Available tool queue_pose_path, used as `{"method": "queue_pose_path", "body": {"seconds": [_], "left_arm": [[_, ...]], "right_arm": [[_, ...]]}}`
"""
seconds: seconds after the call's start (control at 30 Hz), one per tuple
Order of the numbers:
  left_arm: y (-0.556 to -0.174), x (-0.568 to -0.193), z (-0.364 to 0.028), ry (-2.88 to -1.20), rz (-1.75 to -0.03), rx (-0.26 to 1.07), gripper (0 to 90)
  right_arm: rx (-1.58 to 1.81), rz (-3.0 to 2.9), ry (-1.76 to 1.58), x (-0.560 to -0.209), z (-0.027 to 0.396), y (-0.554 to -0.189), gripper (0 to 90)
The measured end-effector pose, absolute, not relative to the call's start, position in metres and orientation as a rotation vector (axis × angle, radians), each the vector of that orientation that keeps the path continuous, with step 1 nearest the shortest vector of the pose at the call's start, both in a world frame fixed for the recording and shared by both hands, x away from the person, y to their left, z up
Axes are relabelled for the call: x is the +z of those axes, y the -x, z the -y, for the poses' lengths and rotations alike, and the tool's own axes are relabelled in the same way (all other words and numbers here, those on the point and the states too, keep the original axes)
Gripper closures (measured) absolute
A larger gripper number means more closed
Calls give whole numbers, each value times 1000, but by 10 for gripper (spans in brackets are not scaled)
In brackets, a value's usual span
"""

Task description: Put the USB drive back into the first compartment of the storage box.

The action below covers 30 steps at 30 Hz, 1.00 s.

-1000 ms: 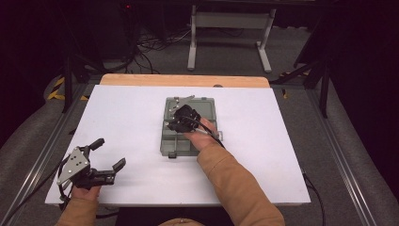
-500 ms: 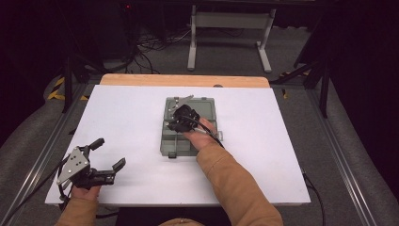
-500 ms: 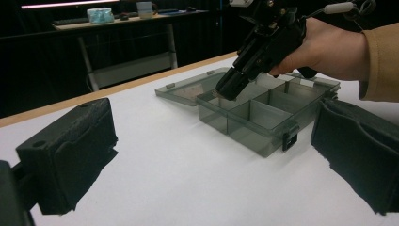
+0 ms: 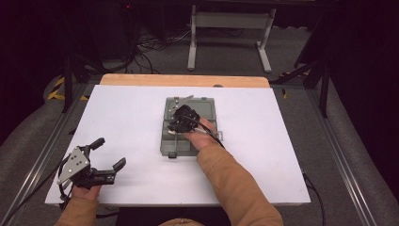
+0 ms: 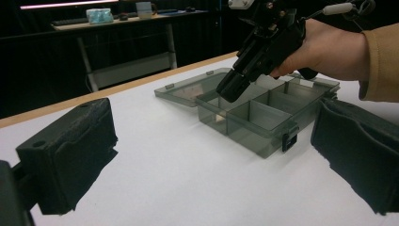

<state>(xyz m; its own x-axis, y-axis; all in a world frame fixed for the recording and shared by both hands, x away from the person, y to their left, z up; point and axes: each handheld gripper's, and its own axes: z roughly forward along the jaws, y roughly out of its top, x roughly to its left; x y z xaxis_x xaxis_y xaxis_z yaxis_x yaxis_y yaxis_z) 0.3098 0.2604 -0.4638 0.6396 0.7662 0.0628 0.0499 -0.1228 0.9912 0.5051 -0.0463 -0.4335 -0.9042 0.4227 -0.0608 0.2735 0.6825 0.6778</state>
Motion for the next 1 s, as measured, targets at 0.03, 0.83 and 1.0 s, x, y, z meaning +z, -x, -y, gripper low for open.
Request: {"method": "queue_pose_path", "body": {"seconds": [0.03,0.83,1.0], "left_arm": [[-310,-464,-260,-1593,-693,704,12],[-309,-464,-260,-1594,-699,704,12],[-309,-464,-260,-1594,-697,704,12]], "right_arm": [[1033,-2680,-564,-433,47,-505,747],[1191,-2592,-512,-393,66,-474,208],[1226,-2560,-488,-384,72,-463,135]]}}
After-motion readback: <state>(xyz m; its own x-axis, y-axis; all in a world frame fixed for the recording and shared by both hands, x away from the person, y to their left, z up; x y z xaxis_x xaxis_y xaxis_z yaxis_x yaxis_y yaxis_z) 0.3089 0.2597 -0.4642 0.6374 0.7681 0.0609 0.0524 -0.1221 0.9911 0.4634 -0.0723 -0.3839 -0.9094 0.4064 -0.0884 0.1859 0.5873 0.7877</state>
